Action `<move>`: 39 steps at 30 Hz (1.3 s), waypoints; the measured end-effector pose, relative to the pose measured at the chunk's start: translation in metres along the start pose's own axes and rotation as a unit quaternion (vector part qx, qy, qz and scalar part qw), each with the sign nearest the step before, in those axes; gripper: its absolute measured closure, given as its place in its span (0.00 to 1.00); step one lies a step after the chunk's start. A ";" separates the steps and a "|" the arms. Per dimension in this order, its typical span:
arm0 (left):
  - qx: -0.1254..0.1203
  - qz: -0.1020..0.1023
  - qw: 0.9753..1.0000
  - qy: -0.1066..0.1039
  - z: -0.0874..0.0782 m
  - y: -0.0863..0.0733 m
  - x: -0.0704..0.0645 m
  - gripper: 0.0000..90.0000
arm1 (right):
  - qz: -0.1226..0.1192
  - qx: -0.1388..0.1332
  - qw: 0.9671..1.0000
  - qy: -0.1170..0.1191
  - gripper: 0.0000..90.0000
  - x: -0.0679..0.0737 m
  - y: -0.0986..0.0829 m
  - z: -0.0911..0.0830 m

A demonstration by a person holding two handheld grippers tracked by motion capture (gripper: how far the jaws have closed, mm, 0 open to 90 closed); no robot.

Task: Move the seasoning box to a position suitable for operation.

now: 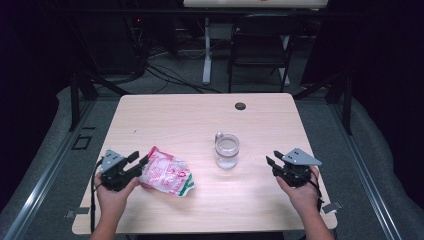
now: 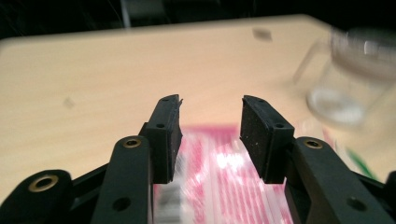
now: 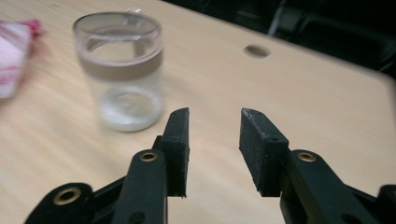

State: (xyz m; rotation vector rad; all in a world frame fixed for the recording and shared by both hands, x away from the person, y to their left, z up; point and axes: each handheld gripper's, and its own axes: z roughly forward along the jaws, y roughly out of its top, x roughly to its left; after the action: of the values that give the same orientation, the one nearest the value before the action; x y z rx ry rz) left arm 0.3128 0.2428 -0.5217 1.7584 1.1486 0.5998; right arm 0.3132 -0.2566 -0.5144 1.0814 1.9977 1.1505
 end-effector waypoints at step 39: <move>0.120 0.021 0.991 -0.063 0.129 0.083 -0.130 1.00 | 0.021 0.024 0.997 0.076 0.98 0.015 0.036 0.095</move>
State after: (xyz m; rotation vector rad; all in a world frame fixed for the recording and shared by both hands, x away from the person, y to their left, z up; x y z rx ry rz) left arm 0.3920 0.0601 -0.4970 1.9985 1.1355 0.3795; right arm 0.3938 -0.1942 -0.5276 1.0950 2.1376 1.2450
